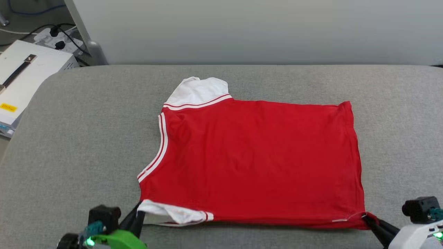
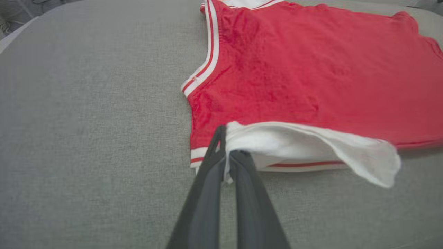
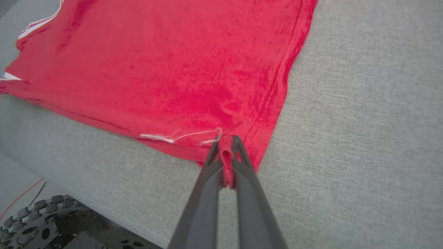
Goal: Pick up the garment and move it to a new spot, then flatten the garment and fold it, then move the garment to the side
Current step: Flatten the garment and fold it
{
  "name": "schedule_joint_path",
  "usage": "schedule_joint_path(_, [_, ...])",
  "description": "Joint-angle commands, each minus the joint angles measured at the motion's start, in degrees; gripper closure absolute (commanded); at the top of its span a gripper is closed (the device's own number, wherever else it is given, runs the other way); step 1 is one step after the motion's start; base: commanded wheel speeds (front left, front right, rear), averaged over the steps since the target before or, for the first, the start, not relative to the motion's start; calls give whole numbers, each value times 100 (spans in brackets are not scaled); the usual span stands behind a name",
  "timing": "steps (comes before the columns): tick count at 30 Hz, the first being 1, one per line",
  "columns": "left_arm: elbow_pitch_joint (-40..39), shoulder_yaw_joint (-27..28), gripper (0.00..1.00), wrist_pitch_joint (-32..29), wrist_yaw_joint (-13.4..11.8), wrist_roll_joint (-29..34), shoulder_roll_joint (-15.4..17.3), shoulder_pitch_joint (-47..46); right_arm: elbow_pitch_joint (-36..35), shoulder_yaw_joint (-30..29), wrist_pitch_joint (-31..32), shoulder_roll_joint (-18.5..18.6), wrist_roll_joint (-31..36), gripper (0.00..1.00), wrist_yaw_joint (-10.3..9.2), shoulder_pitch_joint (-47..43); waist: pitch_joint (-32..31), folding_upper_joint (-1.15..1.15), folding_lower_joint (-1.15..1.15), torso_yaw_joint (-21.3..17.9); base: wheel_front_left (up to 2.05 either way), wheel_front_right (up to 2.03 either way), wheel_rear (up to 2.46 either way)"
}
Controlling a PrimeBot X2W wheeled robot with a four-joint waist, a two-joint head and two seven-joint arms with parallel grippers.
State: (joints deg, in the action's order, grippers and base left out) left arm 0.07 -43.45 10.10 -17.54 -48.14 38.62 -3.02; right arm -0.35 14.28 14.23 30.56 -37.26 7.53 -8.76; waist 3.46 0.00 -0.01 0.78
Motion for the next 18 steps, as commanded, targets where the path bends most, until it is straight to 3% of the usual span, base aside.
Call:
schedule_joint_path(1, [35, -13, 100, -99, 87, 114, 40, -344, -81, -122, 65, -51, 46, 100, -4, 173, 158, 0, 1, -8, 0, 0, 0])
schedule_joint_path(9, [372, -12, 100, -638, 526, 397, -58, -1822, -215, -362, 349, -143, 86, 100, -4, 889, 910, 0, 1, -137, 0, 0, 0])
schedule_joint_path(18, [1566, -49, 100, -731, 1161, 436, -395, -2883, 202, -175, 308, -173, 68, 100, -4, 1988, 1732, 0, 1, -222, 0, 0, 0])
